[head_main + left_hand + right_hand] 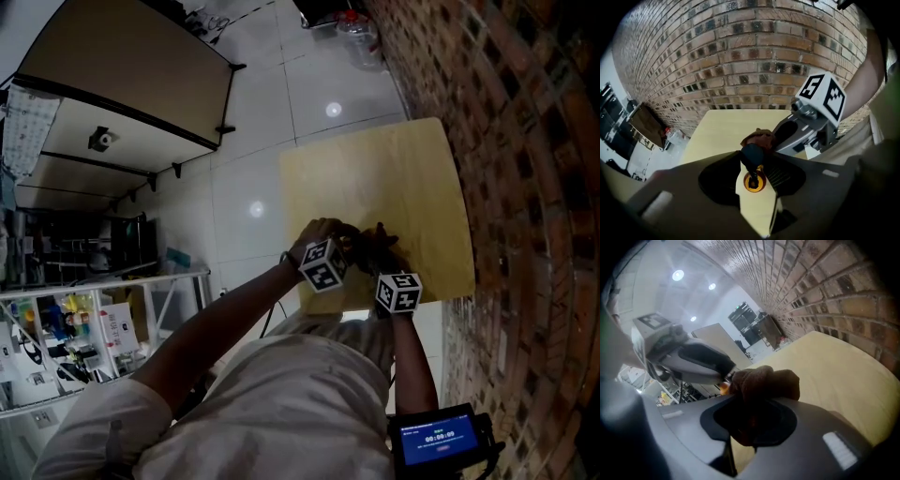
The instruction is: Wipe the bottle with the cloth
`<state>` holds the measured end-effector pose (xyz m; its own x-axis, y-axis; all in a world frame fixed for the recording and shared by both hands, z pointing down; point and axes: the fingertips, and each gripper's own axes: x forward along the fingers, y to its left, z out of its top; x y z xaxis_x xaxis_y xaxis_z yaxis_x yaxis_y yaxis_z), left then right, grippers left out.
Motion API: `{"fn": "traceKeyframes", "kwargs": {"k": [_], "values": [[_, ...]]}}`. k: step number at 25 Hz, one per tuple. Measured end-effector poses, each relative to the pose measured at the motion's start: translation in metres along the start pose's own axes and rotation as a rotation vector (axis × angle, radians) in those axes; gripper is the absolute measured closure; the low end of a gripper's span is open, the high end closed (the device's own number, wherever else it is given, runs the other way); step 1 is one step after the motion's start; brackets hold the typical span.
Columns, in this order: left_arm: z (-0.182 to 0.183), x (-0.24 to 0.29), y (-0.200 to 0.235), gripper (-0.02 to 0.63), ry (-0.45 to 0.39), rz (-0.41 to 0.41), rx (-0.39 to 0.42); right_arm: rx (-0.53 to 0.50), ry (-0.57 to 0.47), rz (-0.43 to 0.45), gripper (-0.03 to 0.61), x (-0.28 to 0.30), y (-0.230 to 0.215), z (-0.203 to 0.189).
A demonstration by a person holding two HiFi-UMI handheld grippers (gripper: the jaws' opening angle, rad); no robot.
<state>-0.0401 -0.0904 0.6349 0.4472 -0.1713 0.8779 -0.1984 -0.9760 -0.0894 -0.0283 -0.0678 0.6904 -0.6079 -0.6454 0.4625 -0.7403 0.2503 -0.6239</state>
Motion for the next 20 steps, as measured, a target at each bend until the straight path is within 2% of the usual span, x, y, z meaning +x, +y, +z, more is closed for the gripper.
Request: {"fn": "traceKeyframes", "kwargs": {"k": [6, 10, 12, 14, 16, 18, 20], "values": [[0.005, -0.007, -0.010, 0.445, 0.005, -0.016, -0.088, 0.101, 0.127, -0.150, 0.508, 0.020, -0.048, -0.039], [0.009, -0.014, -0.002, 0.445, 0.012, -0.004, -0.171, 0.072, 0.226, -0.320, 0.508, 0.029, -0.075, -0.040], [0.010, -0.016, 0.004, 0.444, 0.019, 0.018, -0.243, 0.056, 0.242, -0.367, 0.506, 0.032, -0.080, -0.035], [0.003, -0.015, 0.008, 0.443, 0.028, 0.040, -0.365, 0.044, 0.213, -0.367, 0.506, 0.029, -0.078, -0.032], [-0.008, -0.013, 0.009, 0.443, 0.042, 0.055, -0.494, -0.004, 0.130, -0.352, 0.506, 0.018, -0.071, -0.029], [-0.015, -0.011, 0.013, 0.443, 0.051, 0.077, -0.592, -0.112, 0.044, -0.319, 0.506, 0.001, -0.056, -0.028], [-0.020, -0.010, 0.019, 0.442, 0.069, 0.102, -0.667, -0.210, -0.007, -0.233, 0.506, -0.006, -0.028, -0.028]]}}
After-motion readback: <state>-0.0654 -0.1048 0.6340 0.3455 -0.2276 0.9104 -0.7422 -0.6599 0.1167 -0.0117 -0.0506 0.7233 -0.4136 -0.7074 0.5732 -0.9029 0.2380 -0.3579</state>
